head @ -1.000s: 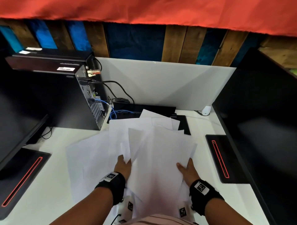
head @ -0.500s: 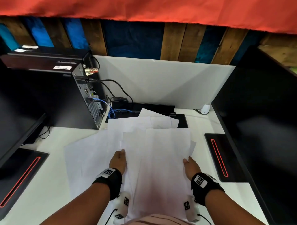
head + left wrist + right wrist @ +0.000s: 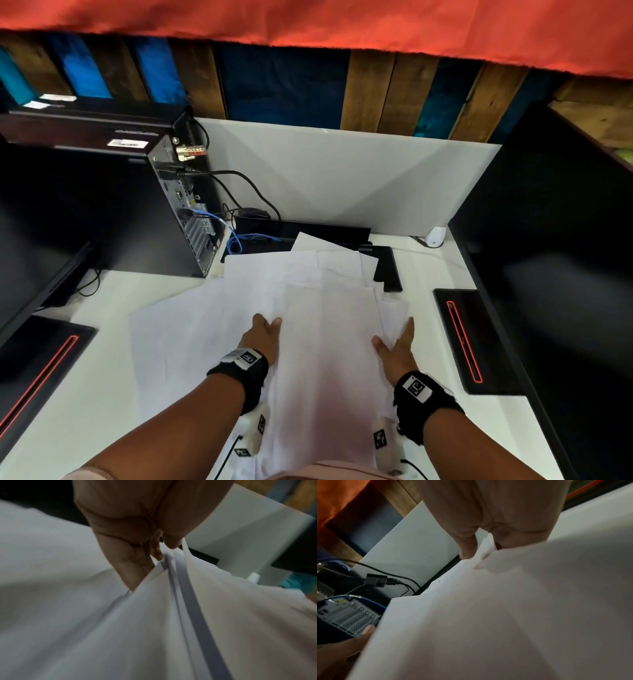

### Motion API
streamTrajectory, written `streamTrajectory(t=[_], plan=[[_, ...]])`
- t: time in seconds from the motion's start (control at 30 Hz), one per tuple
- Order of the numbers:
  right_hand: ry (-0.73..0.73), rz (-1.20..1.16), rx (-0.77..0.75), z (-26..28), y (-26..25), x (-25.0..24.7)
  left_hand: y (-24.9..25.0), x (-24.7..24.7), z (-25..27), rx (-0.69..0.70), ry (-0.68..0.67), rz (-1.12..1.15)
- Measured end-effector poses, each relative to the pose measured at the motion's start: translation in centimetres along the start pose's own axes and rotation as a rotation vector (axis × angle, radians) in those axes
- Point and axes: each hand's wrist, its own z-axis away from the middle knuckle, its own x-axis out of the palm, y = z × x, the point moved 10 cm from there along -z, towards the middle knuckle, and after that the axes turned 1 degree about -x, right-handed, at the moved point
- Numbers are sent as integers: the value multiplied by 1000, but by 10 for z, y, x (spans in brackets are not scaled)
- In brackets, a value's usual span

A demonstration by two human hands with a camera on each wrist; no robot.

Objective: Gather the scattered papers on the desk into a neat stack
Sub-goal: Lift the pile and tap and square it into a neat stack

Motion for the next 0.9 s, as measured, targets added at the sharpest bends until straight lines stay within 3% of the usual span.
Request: streamTrajectory(t=[0.1,0.23,0.33,0.43,0.53,0.63,0.83,0.9], plan=[[8,-6,77,-5,10,6,-1,17,4,-30,-52,60],[-119,87,46,-7,5,24,17,50,16,123,-219,-186],[-62,19,88,-7,8,10,10,30,10,79,-90,-388],[-93,18,178,-20,47,10,-16,0,6,-60,45,-416],[-177,89,176,-15,48,15,-31,4,3,-69,6,-248],[-126,95,107,-9,38,3,-34,11,5,-53,-77,-52],[-264,-173,175,12,36,11,-26,-6,23,44,-131,403],[-358,-283,187,17,32,20,-14,-1,34,59,-239,597]])
